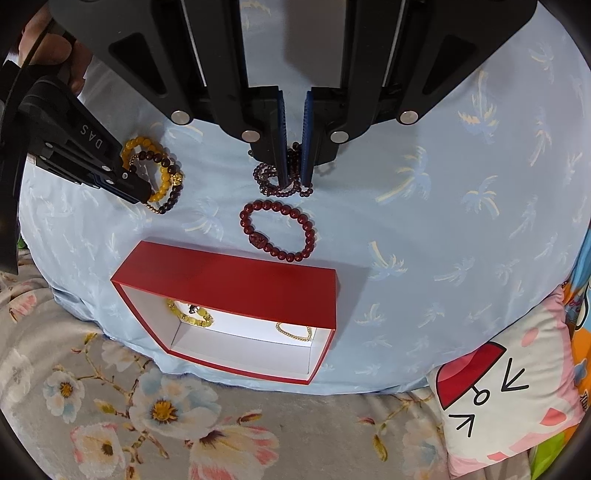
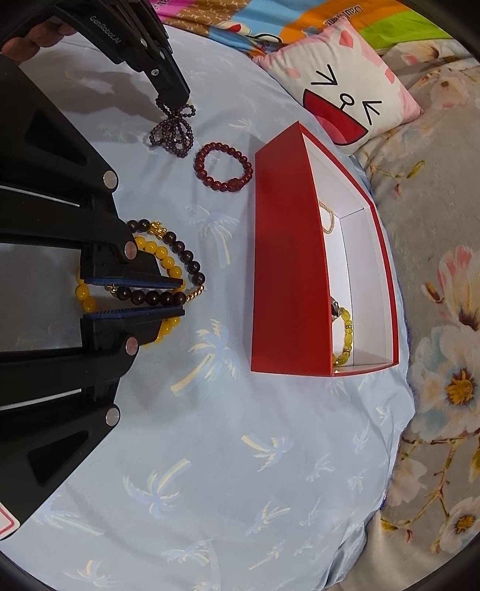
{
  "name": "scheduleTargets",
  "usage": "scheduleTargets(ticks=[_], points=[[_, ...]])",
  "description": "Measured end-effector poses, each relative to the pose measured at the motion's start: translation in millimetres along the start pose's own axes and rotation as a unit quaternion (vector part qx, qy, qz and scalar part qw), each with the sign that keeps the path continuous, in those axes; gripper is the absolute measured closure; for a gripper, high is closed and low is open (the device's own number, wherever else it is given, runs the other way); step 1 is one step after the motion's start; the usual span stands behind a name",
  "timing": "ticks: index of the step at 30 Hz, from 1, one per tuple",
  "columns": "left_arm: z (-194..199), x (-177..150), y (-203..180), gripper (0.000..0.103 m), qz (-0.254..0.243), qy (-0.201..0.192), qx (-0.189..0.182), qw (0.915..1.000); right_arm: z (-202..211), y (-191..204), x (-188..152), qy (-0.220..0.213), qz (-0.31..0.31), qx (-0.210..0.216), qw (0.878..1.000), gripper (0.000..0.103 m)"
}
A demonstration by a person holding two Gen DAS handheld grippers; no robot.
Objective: Organize jewelry
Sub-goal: 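Grasp the dark garnet strand bracelet with the left tool while the right tool grasps the dark bead bracelet, then carry both dark bracelets into the red box and open both tools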
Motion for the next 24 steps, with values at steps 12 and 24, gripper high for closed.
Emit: scheduleTargets(ticks=[12, 24], points=[[0.4, 1.1, -0.1, 0.096, 0.001, -0.002, -0.002, 1.0, 8.4, 2.6, 3.2, -0.012, 0.001, 0.006, 1.0, 0.095], [26.6, 17.6, -4.8, 0.096, -0.004, -0.035, -0.014, 0.9993, 65.0, 19.5, 27.9, -0.073, 0.003, 0.041, 0.996, 0.095]])
Point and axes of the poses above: each gripper's, at about its wrist camera, not at the fingertips, and z roughly against the way its jaws point, y to its left, x to its top, the point moved 4 cm from there along -z, roughly the way its jaws point, and after that the axes turned 7 degrees about -z, right-handed, at the moved point
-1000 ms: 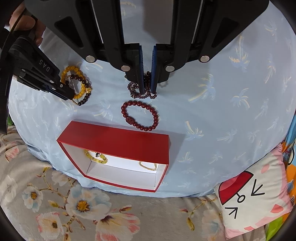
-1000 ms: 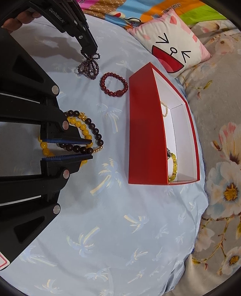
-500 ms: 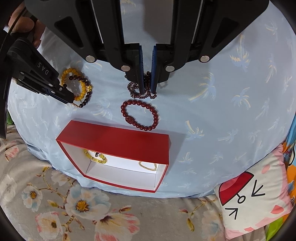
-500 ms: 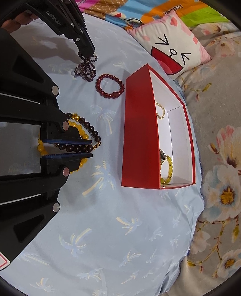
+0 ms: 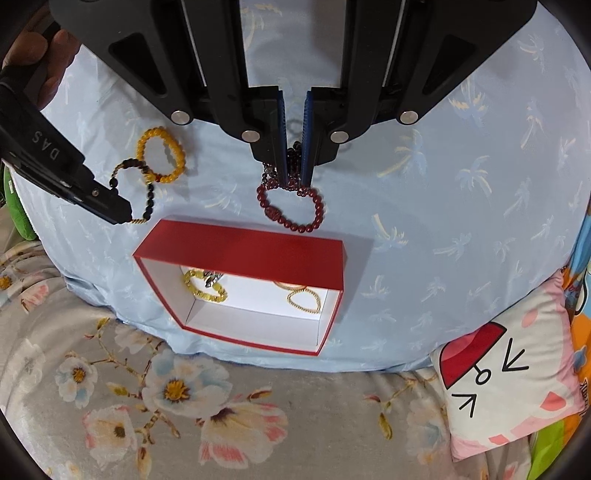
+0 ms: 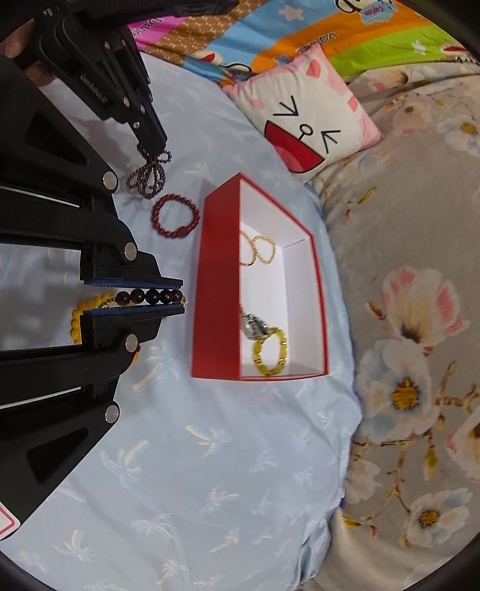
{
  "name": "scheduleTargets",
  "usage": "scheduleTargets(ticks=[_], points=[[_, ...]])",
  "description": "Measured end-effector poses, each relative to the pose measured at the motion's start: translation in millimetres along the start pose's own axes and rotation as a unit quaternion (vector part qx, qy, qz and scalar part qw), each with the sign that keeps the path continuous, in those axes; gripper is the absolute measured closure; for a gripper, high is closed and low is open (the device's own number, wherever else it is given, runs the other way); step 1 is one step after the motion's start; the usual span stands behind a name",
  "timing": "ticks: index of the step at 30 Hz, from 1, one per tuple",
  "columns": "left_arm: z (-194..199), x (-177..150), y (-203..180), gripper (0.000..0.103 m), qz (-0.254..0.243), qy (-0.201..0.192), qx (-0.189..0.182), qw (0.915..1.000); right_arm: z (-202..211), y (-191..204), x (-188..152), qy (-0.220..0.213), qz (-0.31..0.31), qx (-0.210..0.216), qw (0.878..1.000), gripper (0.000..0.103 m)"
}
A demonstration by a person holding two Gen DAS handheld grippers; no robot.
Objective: Organize jewelry
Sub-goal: 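Carry both dark bracelets into the red box and open both tools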
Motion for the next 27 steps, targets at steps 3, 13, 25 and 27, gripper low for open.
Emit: scheduleTargets(ticks=[3, 13, 25, 27], points=[[5.1, 4.6, -0.2, 0.096, -0.002, -0.007, 0.0, 1.0, 9.1, 2.0, 5.5, -0.009, 0.001, 0.005, 1.0, 0.095], [11.4, 23.8, -5.7, 0.096, -0.011, -0.018, -0.005, 0.9998, 17.8, -7.0, 14.8, -0.016, -0.009, -0.001, 1.0, 0.095], [5.8, 102.4, -23.3, 0.096, -0.049, -0.066, 0.005, 0.9966, 1.6, 0.7, 75.1, -0.041, -0.007, 0.011, 0.999, 0.095], [-2.2, 116.9, -24.6, 0.096, -0.051, -0.068, 0.002, 0.9964, -6.0, 2.4, 86.3, -0.042, -0.007, 0.011, 0.999, 0.095]])
Point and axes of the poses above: each gripper's, at about its wrist camera, not at the fingertips, and z roughly against the way its jaws point, y to its left, x to its top, the point moved 4 cm from there along -z, roughly the way its jaws point, and after that the axes turned 7 degrees about -z, right-handed, at the moved point
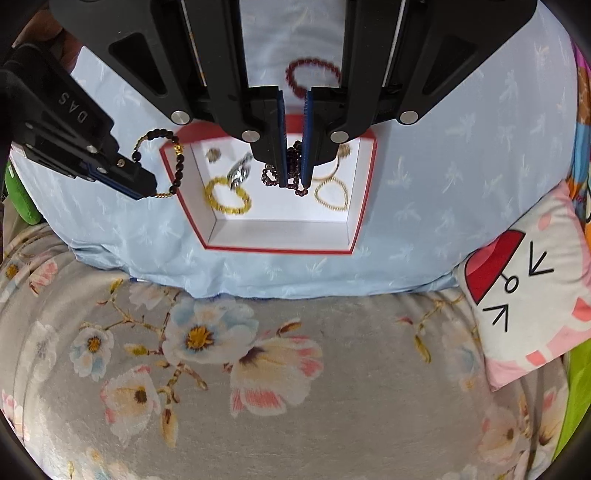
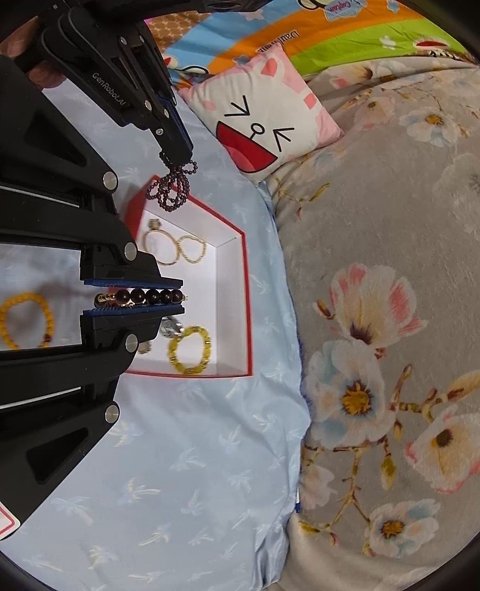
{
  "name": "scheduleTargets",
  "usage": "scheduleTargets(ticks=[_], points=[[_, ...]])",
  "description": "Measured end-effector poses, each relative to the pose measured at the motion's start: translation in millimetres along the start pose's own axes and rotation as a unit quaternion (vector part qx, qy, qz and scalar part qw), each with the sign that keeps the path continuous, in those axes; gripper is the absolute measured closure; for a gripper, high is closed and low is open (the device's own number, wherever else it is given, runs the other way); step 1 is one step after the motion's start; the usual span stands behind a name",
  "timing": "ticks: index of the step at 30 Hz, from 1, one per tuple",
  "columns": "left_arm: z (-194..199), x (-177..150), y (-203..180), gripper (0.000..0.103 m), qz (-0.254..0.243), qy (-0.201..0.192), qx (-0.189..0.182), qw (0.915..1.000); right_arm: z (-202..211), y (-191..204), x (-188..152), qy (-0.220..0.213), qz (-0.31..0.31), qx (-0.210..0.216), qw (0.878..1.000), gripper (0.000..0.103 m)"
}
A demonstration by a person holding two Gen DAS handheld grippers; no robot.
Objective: Organize jewelry
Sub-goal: 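Carry both dark bracelets into the red box and open both tools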
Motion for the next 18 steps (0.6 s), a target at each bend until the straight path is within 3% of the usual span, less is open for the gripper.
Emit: scheduleTargets(ticks=[9, 13, 18], points=[[-62.3, 37.5, -0.7, 0.096, -0.007, 0.009, -0.011, 0.9999, -67.6, 4.9, 35.7, 0.025, -0.023, 0.029, 0.999, 0.095], [-97.3, 40.5, 4.6, 0.096, 0.007, 0.033, -0.029, 0.999, -103.6, 0.7, 36.8, 0.048, -0.037, 0.031, 0.998, 0.095], [-125.9, 36.5, 9.7, 0.096, 0.006, 0.05, -0.026, 0.9984, -136.9, -11.0, 31.3, 0.075, -0.061, 0.03, 0.995, 0.095]])
Point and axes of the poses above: each gripper's, at about its wrist camera, not at the fingertips, and z roughly against the way its jaws point, y to its left, x to its top, the point moved 4 cm from there along -z, roughly the way its jaws point, and after that the axes turned 7 degrees about -z, right-handed, at the moved point
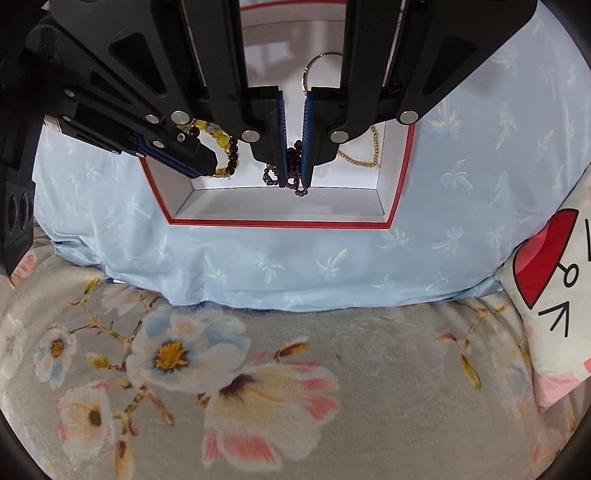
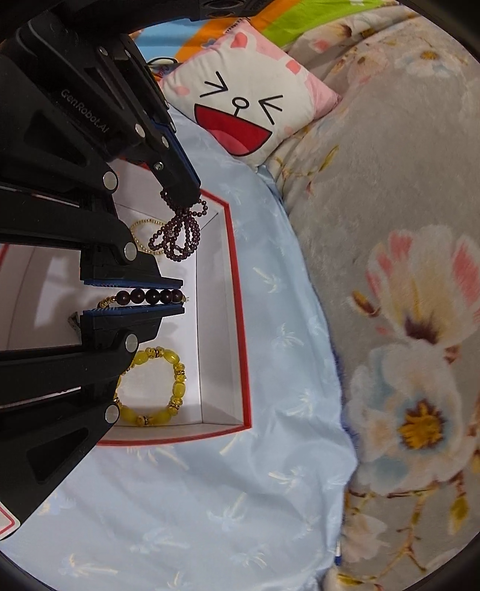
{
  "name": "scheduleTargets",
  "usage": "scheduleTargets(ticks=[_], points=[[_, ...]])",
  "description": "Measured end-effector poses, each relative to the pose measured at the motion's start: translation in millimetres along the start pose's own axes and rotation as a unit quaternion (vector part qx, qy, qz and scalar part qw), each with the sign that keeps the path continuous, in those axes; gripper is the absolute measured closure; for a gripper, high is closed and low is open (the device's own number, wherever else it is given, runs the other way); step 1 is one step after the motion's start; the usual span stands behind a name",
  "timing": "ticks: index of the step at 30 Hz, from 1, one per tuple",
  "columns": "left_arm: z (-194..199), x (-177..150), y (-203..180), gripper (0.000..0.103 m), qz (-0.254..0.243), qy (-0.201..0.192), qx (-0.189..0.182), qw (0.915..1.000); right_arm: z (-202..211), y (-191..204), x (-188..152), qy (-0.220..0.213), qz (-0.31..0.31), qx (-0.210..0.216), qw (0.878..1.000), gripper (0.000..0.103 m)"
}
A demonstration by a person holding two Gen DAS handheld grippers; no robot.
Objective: Organize jewelry
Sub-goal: 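Carry both dark bracelets into the red box and open both tools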
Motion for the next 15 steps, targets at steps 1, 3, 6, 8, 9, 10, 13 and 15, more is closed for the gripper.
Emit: scheduleTargets(ticks=[1, 3, 6, 8, 9, 10, 13, 15], points=[[-3.6, -0.4, 1.3, 0.096, 0.001, 0.002, -0.001, 1.0, -3.8, -2.0, 0.2, 0.003, -0.003, 0.0, 1.0, 0.095], [-10.6, -1.7, 3.2, 0.096, 0.005, 0.007, -0.003, 1.0, -11.8, -3.6, -0.1, 0.008, -0.006, -0.001, 1.0, 0.095], [-20.8, -4.7, 4.2, 0.096, 0.005, 0.017, -0.004, 0.9998, -22.1, -3.6, -3.9, 0.017, -0.002, -0.007, 1.0, 0.095], [-25.9, -6.5, 5.4, 0.095, 0.004, 0.019, 0.005, 0.9998, -26.5, -5.0, -6.5, 0.02, 0.006, -0.019, 1.0, 0.095], [-27.2, -8.2, 6.4, 0.095, 0.003, 0.019, 0.013, 0.9997, -27.6, -6.6, -7.4, 0.02, 0.01, -0.032, 0.999, 0.091], [-28.0, -10.0, 7.6, 0.091, 0.0, 0.018, 0.025, 0.9995, -27.3, -7.5, -8.2, 0.016, 0.012, -0.041, 0.999, 0.088], [-25.5, -14.1, 11.8, 0.065, -0.008, 0.011, 0.064, 0.9978, -20.6, -9.2, -9.3, -0.005, 0.026, -0.062, 0.998, 0.072], [-19.4, -17.4, 14.0, 0.061, -0.011, 0.003, 0.079, 0.9968, -13.5, -7.7, -10.8, -0.017, 0.038, -0.075, 0.996, 0.063]])
Point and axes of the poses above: each gripper's, at about its wrist camera, not at the fingertips, and z roughly against the way its jaws point, y to its left, x to its top, the point moved 4 cm from there along -z, roughly the way its jaws point, and after that the axes turned 7 degrees about -z, right-handed, at the moved point
